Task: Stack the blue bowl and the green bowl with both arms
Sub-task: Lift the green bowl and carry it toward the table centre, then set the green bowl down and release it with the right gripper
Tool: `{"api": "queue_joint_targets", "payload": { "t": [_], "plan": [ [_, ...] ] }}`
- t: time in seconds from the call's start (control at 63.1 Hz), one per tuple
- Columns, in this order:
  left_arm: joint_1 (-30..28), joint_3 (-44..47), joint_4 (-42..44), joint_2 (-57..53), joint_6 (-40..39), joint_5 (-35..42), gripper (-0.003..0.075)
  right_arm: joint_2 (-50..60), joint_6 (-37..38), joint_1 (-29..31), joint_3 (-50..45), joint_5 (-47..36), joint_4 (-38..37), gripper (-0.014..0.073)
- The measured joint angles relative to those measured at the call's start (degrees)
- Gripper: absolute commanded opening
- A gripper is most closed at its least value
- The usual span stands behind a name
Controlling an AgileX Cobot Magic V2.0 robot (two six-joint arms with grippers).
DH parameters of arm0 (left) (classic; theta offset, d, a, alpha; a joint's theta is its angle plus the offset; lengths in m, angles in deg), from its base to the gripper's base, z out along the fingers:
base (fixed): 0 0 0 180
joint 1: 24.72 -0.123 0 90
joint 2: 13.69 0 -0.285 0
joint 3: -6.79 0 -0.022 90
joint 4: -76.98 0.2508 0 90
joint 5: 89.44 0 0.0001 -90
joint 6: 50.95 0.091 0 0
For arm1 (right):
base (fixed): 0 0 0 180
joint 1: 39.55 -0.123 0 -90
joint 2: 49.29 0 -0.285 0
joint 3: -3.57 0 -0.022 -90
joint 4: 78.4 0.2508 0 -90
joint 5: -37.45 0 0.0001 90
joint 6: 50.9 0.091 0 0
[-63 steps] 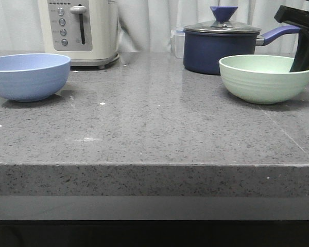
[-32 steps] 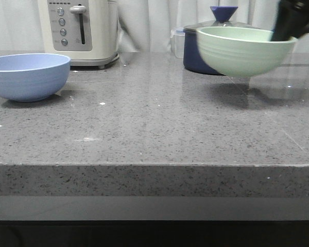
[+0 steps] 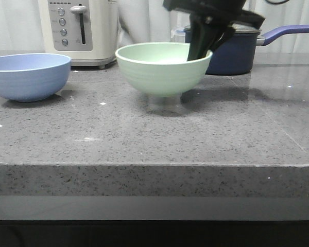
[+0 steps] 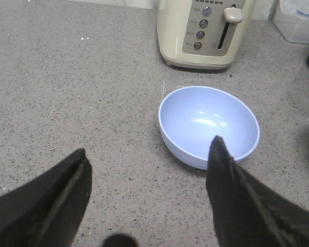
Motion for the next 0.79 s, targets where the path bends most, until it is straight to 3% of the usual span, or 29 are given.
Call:
{"api": "queue_joint_targets", "payload": {
  "t": [0.174, 0.476, 0.793],
  "plan": [
    [0.00, 0.00, 0.00, 0.00, 0.00, 0.00, 0.0473, -1.38, 0.02, 0.00, 0.14, 0.00, -0.39, 0.0003],
    [0.00, 0.00, 0.00, 0.00, 0.00, 0.00, 0.0473, -1.72, 0.12, 0.00, 0.16, -0.82, -0.39, 0.0269],
    [0.00, 0.00, 0.00, 0.00, 0.00, 0.00, 0.0473, -0.14, -0.47, 0.00, 0.26, -2.02, -0.39, 0.0293]
  ]
}}
